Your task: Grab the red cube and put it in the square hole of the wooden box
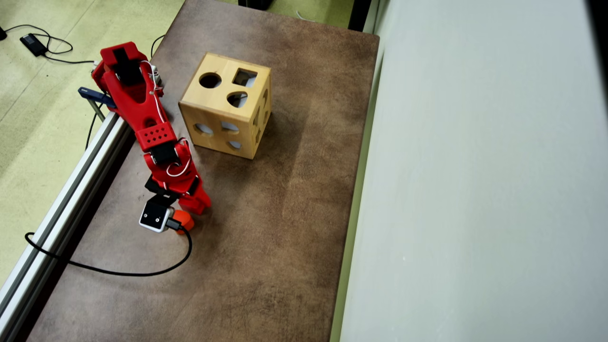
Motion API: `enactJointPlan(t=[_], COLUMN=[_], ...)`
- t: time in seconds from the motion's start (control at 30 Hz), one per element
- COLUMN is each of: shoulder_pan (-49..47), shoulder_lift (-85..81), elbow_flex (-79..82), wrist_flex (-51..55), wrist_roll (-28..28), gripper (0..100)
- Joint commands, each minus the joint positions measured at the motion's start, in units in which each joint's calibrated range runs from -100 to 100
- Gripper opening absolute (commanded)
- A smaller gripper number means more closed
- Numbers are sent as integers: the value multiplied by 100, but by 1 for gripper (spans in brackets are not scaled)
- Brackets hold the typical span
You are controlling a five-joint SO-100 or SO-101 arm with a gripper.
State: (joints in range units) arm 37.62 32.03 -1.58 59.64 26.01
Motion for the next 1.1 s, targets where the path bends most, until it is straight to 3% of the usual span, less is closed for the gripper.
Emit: enactJointPlan(t=[0.0, 0.2, 0.53, 0.73, 1.07], shoulder_pan=[-47, -25, -3, -33, -642], shoulder_lift=[-82, -82, -1229, -1951, -3488], elbow_flex=[-173, -244, -253, -262, -1434], wrist_flex=[-50, -50, 63, 135, 2564], wrist_roll=[29, 24, -59, -669, -1358], gripper=[20, 2, 1, 1, 1])
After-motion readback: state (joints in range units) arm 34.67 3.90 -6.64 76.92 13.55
